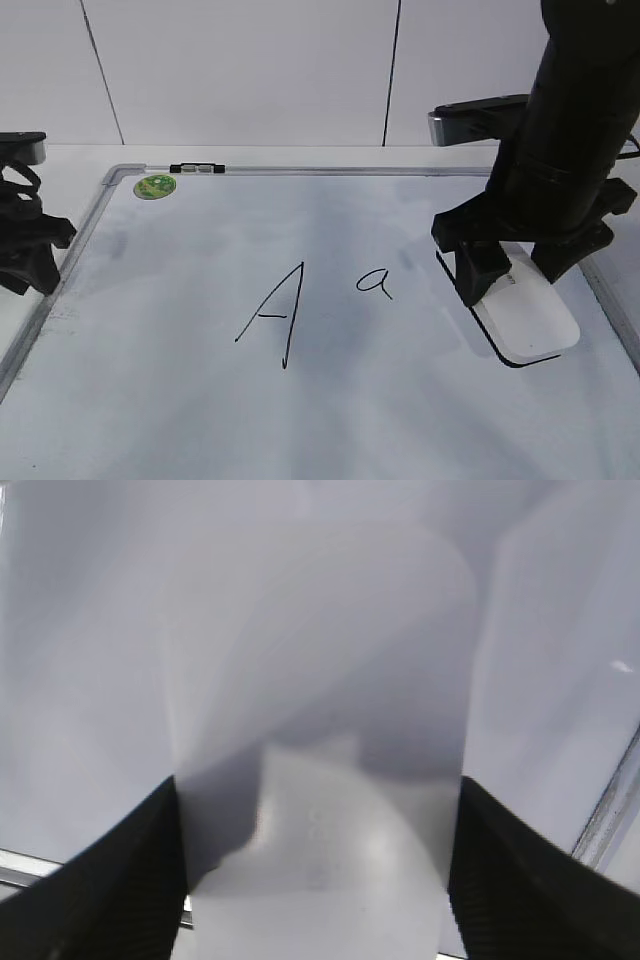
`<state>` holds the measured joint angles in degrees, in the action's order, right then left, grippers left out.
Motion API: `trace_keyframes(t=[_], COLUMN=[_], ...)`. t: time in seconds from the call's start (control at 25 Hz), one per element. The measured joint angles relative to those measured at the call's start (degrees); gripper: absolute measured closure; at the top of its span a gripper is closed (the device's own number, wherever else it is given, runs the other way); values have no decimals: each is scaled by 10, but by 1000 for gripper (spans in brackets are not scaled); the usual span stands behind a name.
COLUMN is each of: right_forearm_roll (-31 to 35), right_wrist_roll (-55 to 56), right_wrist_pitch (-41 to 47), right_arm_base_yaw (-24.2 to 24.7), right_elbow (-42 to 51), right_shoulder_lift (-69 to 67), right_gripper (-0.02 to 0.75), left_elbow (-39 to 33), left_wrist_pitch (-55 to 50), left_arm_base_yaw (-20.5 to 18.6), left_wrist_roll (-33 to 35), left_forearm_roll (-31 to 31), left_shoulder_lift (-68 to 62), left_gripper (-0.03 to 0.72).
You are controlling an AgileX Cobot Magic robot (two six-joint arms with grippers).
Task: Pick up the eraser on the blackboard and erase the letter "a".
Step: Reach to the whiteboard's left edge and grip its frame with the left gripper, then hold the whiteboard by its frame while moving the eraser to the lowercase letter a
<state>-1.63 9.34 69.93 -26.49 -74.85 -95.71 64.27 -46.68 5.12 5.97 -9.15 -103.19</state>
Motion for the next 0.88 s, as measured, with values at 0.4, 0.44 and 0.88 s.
trace_keyframes(t=[0.4, 0.44, 0.88], right_forearm_roll=[0, 0, 0], right_wrist_roll=[-2, -2, -4], right_wrist_pitch=[0, 0, 0], right_arm_base_yaw=[0, 0, 0], right_elbow=[0, 0, 0], right_shoulder_lift=[0, 0, 0], right_gripper=[178, 178, 178], left_elbow=[24, 26, 27], left_wrist_pitch=[5, 5, 5], left_arm_base_yaw=[0, 0, -1], left_wrist_roll=[-29, -37, -53], left_forearm_roll=[18, 24, 38], left_shoulder_lift=[-23, -24, -49], left_gripper=[450, 451, 452])
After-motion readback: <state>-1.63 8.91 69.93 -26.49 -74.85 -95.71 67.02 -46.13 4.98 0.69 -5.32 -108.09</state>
